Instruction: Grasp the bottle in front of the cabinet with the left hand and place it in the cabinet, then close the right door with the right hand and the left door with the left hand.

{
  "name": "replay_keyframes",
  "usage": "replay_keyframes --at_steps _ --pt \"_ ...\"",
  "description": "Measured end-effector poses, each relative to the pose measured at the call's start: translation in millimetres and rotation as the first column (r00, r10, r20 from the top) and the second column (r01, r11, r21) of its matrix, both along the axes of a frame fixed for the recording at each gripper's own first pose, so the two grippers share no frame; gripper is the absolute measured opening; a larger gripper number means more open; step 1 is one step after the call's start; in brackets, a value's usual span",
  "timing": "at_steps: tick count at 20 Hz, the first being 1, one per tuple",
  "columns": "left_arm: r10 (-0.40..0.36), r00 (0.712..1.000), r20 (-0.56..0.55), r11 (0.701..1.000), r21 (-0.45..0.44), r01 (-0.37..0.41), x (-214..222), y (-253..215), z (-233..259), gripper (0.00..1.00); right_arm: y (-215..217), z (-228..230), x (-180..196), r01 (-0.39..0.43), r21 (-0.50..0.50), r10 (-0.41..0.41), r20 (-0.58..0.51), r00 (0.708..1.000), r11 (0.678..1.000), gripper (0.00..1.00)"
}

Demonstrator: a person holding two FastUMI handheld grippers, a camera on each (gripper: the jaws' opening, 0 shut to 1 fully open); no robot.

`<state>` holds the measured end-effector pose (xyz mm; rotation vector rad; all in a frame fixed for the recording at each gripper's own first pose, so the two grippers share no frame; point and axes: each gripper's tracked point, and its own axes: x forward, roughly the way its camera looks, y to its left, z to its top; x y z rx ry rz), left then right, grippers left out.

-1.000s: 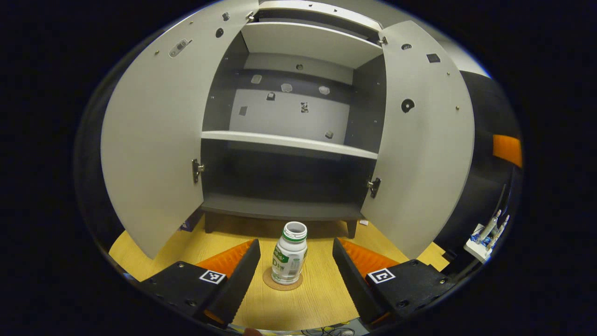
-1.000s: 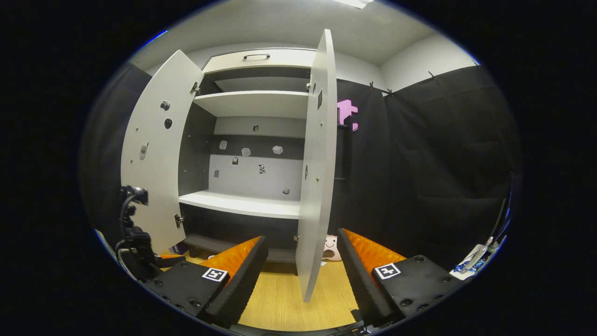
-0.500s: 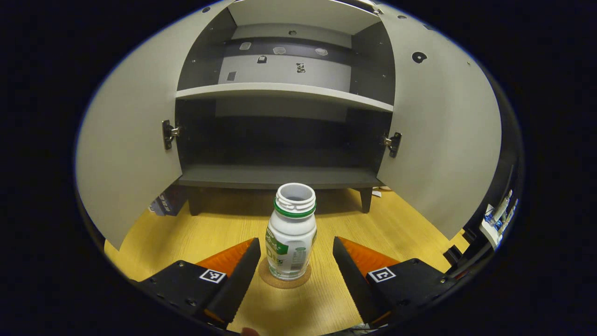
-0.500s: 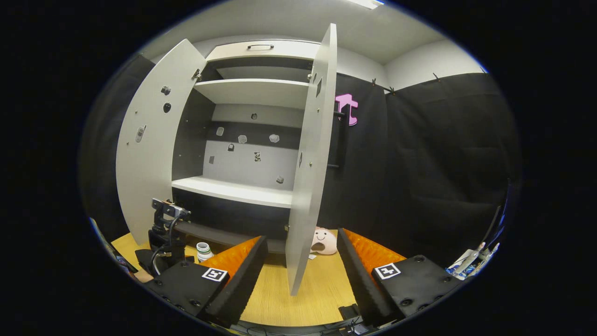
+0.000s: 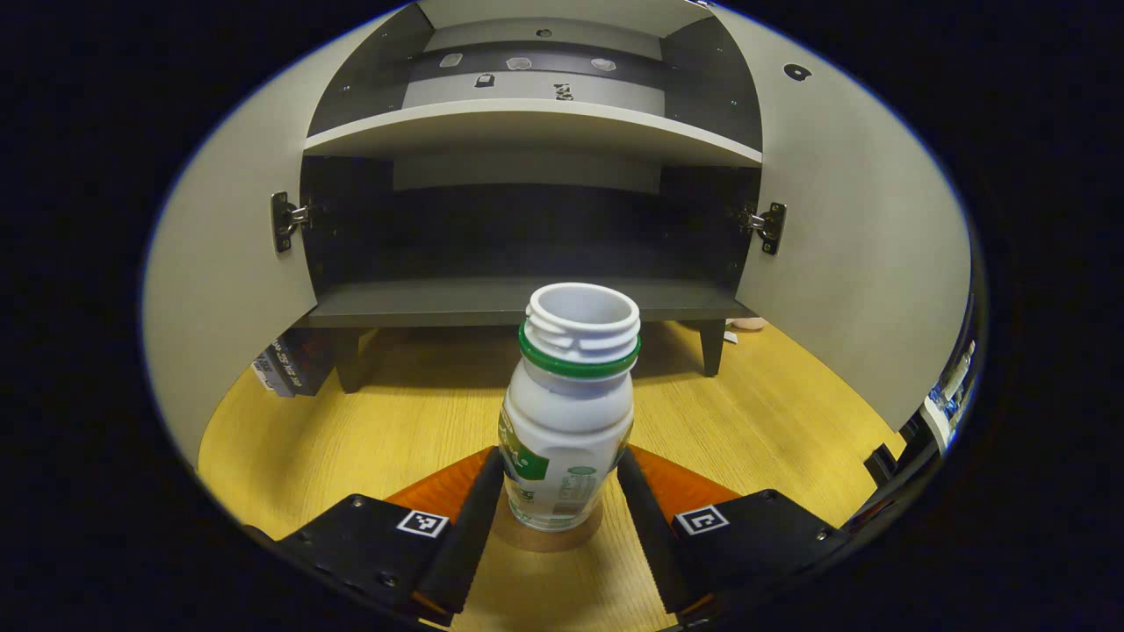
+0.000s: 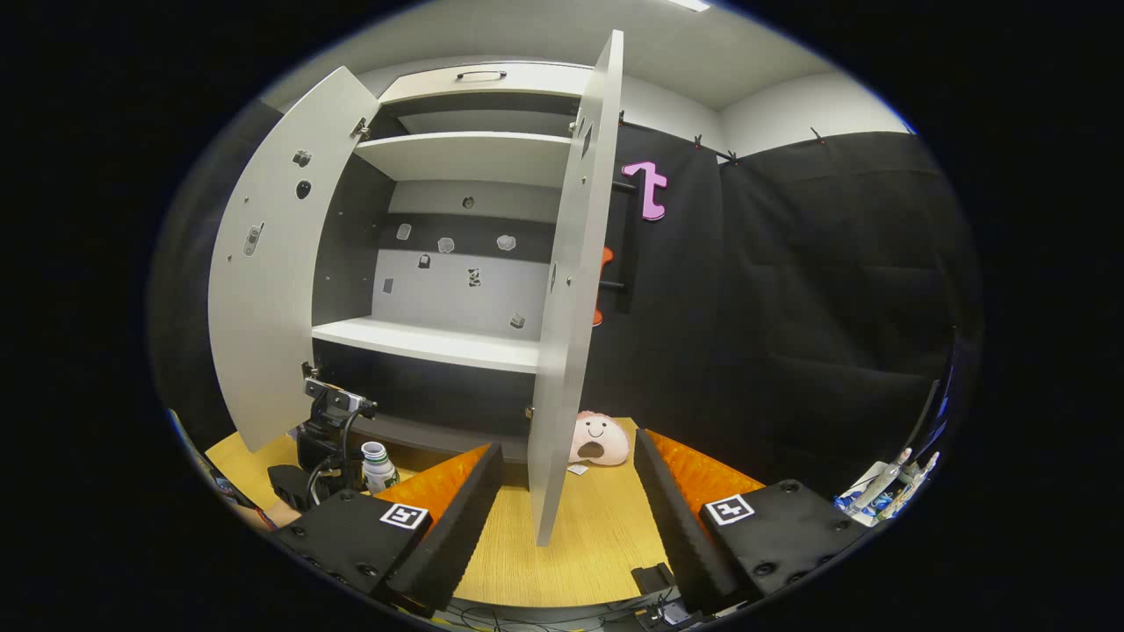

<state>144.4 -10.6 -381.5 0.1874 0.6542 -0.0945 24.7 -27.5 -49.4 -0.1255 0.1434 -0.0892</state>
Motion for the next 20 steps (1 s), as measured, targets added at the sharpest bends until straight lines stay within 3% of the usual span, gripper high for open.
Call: replay_keyframes --at_steps 2,6,20 --pt "-0.007 1.0 -0.006 1.0 -0.005 0.007 -6 -1 8 0.79 2 -1 1 -0.004 0.006 0.004 0.0 1.0 1.0 0.94" --pt "-0.012 1.0 -0.007 0.999 -0.047 0.012 -13 -8 44 0.79 7 2 3 -0.021 0.012 0.021 0.005 1.0 1.0 0.98" --pt "-0.082 0.981 0.176 0.984 -0.143 0.108 24 -35 251 0.79 4 32 3 -0.035 0.037 0.031 0.099 0.995 0.999 0.94"
